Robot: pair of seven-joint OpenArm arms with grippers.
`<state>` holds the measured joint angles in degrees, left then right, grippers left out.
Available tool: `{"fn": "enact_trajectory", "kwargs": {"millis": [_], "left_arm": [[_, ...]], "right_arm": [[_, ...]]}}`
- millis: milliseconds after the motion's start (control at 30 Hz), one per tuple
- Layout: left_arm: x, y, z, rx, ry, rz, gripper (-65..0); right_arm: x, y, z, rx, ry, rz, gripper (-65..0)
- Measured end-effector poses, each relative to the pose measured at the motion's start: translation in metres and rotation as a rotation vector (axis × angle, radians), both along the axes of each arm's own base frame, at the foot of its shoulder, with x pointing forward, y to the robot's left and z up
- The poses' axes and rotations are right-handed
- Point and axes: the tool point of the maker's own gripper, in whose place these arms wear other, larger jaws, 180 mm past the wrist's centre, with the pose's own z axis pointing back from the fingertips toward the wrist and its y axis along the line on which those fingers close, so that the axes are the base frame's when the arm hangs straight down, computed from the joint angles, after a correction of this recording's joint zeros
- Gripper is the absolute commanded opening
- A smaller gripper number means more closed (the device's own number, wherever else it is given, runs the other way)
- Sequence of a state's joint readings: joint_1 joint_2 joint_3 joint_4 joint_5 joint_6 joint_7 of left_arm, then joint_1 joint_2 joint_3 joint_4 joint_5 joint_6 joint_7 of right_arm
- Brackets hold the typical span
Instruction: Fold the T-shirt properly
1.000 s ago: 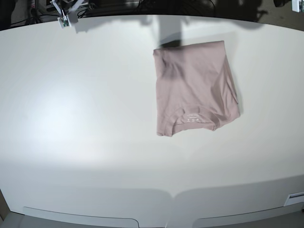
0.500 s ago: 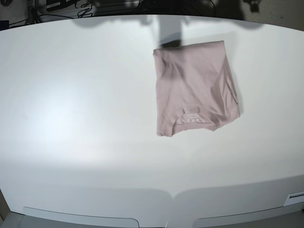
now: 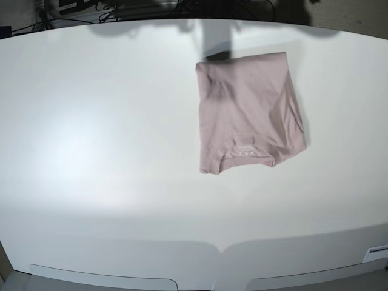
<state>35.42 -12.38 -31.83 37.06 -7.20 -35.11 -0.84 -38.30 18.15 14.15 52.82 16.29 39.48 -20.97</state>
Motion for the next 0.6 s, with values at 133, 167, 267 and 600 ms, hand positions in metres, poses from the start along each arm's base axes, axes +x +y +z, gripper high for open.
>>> {"fn": "enact_trajectory", "kwargs": {"millis": [133, 167, 267, 600], "left_arm": [[0.022, -0.012, -0.022, -0.021, 0.013, 0.0, -65.0], [0.025, -0.013, -0.027, -0.011, 0.028, -0.001, -65.0], [0.039, -0.014, -0.038, 0.015, 0.045, -0.006, -65.0], [0.1, -0.057, -0.06, 0.005, -0.007, -0.028, -65.0]], "right_arm": [[0.014, -0.005, -0.025, 0.007, -0.001, -0.009, -65.0], [0.02, -0.005, -0.03, 0.002, -0.014, 0.004, -65.0], [0.036, -0.009, -0.046, -0.057, -0.019, 0.067, -65.0], [0.095, 0.028, -0.07, -0.084, -0.084, 0.131, -65.0]]}}
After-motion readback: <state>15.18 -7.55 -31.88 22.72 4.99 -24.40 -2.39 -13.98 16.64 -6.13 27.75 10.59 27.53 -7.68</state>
